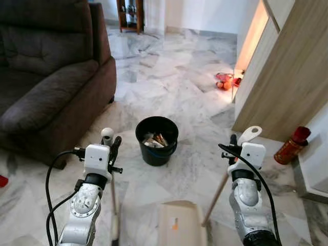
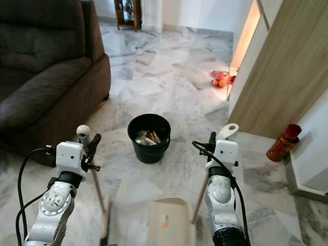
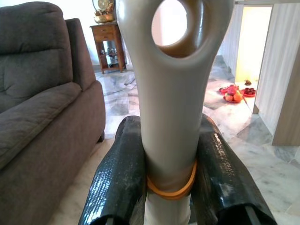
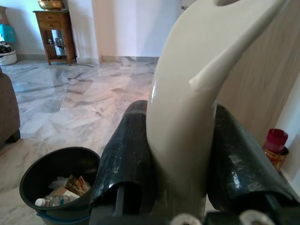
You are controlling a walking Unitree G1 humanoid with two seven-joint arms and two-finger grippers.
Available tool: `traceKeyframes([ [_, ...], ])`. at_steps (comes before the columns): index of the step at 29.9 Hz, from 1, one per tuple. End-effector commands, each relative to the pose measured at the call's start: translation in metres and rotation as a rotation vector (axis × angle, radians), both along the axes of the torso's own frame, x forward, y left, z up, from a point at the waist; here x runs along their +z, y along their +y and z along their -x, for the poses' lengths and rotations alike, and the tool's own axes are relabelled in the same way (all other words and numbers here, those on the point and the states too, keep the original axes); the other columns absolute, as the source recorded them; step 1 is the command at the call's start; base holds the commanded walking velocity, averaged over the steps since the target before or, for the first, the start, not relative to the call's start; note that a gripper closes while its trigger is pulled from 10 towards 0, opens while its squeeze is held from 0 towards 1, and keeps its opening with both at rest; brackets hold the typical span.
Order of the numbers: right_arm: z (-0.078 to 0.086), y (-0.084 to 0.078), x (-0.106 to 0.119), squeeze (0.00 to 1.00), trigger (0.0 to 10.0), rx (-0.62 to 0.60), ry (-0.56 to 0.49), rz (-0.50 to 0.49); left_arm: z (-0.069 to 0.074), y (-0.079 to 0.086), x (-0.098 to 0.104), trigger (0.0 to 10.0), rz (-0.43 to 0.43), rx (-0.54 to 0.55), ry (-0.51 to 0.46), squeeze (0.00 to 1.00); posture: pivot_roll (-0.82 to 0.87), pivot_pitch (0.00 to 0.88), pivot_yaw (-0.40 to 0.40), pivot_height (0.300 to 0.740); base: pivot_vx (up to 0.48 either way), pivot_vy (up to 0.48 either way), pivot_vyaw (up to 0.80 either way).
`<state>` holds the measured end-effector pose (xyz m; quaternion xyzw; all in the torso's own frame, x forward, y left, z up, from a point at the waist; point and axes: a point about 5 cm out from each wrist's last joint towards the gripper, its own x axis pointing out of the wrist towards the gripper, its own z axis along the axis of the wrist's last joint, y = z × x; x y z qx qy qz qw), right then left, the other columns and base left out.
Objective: Sweep floor
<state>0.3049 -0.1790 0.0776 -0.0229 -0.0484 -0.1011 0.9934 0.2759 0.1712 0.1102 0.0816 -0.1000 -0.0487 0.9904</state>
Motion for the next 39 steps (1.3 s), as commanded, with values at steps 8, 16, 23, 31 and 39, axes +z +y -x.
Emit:
traceKeyframes([
  [8,-0.0031,0.0018,0.0063,0.0,10.0,-0.002,-0.034,-0.016,-0.0033,0.0034,0.0072,10.0,-0.037,0.005,-0.036,0.0,0.14,0.024,-0.051,0.74,0.0,0.0,-0.7],
  [16,-0.003,0.0028,0.0056,0.0,10.0,0.001,-0.033,-0.017,-0.0047,0.0037,0.0064,10.0,-0.063,0.007,-0.032,0.0,0.14,0.008,-0.046,0.74,0.0,0.0,-0.2],
  [23,-0.0036,0.0034,0.0058,0.0,10.0,0.002,-0.034,-0.017,-0.0061,0.0036,0.0066,10.0,-0.077,0.01,-0.034,0.0,0.14,0.005,-0.046,0.74,0.0,-0.211,-0.11],
  [31,-0.0041,0.0042,0.006,0.0,10.0,0.004,-0.033,-0.016,-0.0069,0.0048,0.0071,10.0,-0.067,0.025,-0.037,0.0,0.14,0.02,-0.051,0.74,0.0,-0.112,-0.1],
  [39,-0.0049,0.0034,0.0068,0.0,10.0,0.003,-0.035,-0.014,-0.0073,0.0047,0.0071,10.0,-0.066,0.03,-0.04,0.0,0.14,0.024,-0.054,0.74,0.0,0.0,0.0],
])
